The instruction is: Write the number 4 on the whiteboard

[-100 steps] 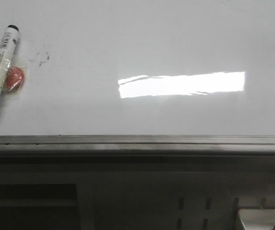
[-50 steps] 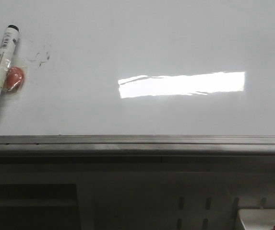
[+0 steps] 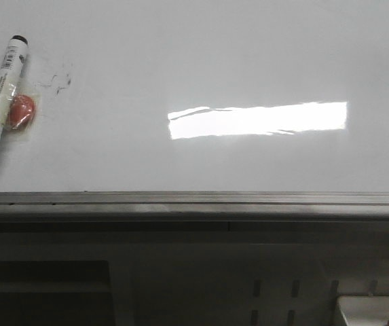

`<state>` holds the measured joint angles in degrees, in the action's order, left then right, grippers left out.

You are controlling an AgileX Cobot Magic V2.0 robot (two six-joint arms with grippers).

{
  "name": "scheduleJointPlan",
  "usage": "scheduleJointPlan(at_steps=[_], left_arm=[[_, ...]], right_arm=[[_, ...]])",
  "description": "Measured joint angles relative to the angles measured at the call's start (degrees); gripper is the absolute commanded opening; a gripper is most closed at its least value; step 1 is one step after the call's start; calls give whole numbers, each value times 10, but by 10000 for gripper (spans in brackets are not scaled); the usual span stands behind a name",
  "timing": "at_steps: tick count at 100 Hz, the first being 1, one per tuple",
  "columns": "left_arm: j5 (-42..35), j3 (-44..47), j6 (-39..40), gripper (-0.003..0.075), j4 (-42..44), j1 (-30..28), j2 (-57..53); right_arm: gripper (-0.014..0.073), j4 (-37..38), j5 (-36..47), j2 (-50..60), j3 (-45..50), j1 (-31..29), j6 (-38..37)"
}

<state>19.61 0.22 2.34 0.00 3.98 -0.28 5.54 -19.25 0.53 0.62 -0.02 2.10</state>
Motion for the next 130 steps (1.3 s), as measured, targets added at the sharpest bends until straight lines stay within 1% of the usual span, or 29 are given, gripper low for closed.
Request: scheduleJointPlan(at_steps=[8,26,52,64,73,84,92,105,124,130], left_arm=[[-6,0,0,-20,17,0,0],[-12,0,0,-20,20,0,0],[-57,0,0,-20,20,0,0],[-96,0,0,-20,20,0,0],[-117,0,0,-20,15,0,0],[-117,-1,0,-20,-10,0,0],[-105,-13,0,-20,-15,0,19],[-87,-66,0,-20,-16,0,81],[-91,-121,0,-18,-18,0,172],[-106,-125,0,13,-18,0,194]], right_arm=[[-51,9,0,0,0,0,0],[-51,45,20,0,0,0,0],[-51,54,168,0,0,0,-1],[-51,52,192,0,0,0,-1],[-51,22,192,0,0,0,-1],[-53,-55,138,0,-6,0,-1],[-53,-82,88,-22,-28,0,-1],[-53,-128,53,-91,-89,0,-1],[-53,-148,-42,-198,-177,0,-1],[-53,-149,-51,-224,-186,0,-1]])
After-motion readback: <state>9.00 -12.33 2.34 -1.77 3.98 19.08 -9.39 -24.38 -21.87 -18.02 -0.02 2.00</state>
